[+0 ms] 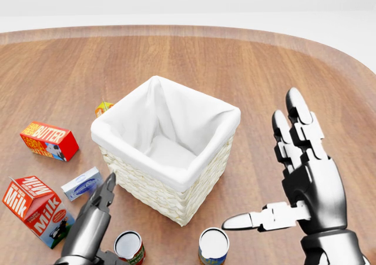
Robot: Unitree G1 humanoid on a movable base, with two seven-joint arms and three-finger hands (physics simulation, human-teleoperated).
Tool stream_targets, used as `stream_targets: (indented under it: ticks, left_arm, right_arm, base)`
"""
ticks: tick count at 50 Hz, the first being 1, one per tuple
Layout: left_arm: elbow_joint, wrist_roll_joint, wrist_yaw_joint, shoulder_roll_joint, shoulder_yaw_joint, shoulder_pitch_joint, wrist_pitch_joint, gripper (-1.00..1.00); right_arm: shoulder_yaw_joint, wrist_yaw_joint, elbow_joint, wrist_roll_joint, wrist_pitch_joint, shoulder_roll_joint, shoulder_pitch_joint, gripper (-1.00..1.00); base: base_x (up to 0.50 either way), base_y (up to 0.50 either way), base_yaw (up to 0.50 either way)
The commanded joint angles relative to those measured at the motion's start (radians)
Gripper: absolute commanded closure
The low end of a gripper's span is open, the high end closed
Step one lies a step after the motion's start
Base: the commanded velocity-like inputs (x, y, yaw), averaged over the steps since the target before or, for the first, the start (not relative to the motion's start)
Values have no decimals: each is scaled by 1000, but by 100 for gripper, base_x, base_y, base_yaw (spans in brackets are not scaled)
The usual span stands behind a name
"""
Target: Pick up the tomato sauce, and put it in the basket.
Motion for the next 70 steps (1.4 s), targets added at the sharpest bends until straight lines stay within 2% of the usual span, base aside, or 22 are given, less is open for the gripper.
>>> stream_targets:
  ticks: [1, 6, 26, 38, 39, 46, 49, 70]
  left_arm:
    - [52, -9, 26, 1, 0, -11, 0, -100]
    - [15, -3, 5, -1, -3, -3, 0, -100]
    - [38, -11, 13, 1, 2, -12, 0, -100]
    - [95, -20, 35, 0, 0, -30, 0, -100]
    - [143, -28, 58, 1, 3, -41, 0, -100]
    - [132, -24, 49, -2, -4, -44, 0, -100]
    - [182, -30, 75, -2, -4, -53, 0, -100]
    - [200, -30, 82, -12, -18, -61, 0, -100]
  right_arm:
    - [1, 2, 7, -2, 0, 1, 1, -100]
    - [2, 1, 6, -2, 0, 1, 2, -100]
    - [5, 3, -2, -4, 0, 2, 8, -100]
    - [7, 4, 1, -5, 0, 3, 11, -100]
    - [7, 4, 2, -6, 0, 3, 11, -100]
    - [8, 5, 0, -7, 0, 3, 14, -100]
    - [8, 5, 1, -6, 0, 3, 14, -100]
    - [6, 4, -6, -5, 0, 2, 11, -100]
  base:
    - [0, 0, 0]
    - [0, 0, 0]
    - [0, 0, 0]
    - [0, 0, 0]
    - [0, 0, 0]
    - [0, 0, 0]
    - [0, 0, 0]
    - [0, 0, 0]
